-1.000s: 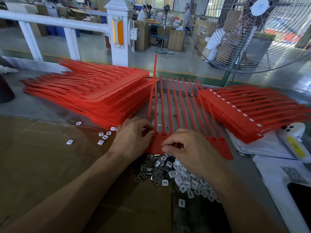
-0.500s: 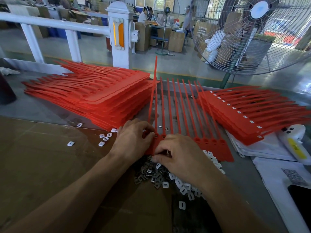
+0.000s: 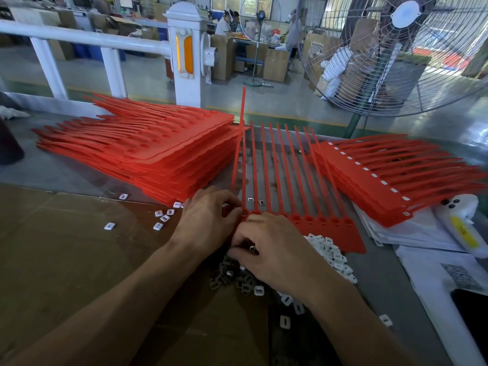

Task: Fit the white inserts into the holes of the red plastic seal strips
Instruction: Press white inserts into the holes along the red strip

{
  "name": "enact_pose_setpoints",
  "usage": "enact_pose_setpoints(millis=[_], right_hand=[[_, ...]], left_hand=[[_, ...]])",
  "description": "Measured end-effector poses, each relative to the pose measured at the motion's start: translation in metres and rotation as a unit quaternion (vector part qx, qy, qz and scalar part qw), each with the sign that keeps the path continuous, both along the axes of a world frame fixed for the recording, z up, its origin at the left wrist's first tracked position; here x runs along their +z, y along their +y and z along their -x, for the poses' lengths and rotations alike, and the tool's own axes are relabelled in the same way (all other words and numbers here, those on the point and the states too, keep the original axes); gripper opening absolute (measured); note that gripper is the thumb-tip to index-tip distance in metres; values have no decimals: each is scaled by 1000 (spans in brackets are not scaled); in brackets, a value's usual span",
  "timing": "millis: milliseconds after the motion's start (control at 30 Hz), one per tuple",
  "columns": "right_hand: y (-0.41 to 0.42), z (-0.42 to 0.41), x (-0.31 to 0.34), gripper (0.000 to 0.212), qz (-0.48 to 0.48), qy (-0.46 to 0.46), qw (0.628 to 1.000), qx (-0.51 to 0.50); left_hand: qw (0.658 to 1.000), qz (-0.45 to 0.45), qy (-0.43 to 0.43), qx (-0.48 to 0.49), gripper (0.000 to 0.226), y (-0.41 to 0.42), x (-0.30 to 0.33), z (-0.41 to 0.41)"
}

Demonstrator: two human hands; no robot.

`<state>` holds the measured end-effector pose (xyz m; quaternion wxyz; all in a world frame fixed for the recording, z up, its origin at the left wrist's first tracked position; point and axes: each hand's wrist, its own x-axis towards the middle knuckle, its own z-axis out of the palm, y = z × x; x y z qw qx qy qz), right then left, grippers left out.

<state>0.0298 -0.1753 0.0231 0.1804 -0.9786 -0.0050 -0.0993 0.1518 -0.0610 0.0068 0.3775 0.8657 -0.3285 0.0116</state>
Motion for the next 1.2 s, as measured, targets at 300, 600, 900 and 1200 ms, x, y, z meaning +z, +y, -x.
enact_pose_setpoints(millis=[300,600,900,1200], right_hand=[[3,0,1,7,13,9,1000,10],[-5,5,0,12,-46,-21,999,1],[-16,10,0,22,-177,-23,984,-17],[-30,15,2,16,-253,-69,960,-96]], left_hand=[[1000,1,0,-1,13,1,-1,0],[1000,7,-3,0,13,0,-2,-1],[1000,7,-8,0,12,-1,-4,-2],[1000,4,-11,-2,11,-2,-4,-1]])
